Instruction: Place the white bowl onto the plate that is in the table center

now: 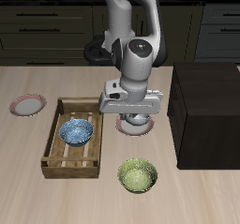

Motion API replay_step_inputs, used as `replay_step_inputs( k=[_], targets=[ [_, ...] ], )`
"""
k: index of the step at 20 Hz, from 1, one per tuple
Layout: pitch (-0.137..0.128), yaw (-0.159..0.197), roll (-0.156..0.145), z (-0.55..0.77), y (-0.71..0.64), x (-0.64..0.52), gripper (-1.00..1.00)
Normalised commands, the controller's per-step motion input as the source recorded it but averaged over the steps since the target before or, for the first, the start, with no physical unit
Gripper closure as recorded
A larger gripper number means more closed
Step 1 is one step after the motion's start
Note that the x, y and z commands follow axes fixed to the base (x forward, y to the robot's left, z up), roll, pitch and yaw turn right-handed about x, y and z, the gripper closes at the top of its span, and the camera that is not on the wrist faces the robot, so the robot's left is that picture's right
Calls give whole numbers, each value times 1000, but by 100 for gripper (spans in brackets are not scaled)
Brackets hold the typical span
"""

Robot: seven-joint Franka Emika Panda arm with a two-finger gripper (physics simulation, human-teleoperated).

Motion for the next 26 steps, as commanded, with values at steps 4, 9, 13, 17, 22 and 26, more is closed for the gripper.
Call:
replay_step_inputs(
  k=[4,9,13,17,22,26],
  targets=[
    [40,1,-24,-195,-99,29,100],
    [73,11,-1,-138,-13,-46,-100],
    [12,0,26,73,47,-117,-100],
    [-15,-1,6,122,31,-83,-100],
    [-40,3,9,233,30,-142,-100],
    [-70,0,25,371,107,-204,-100]
  ],
)
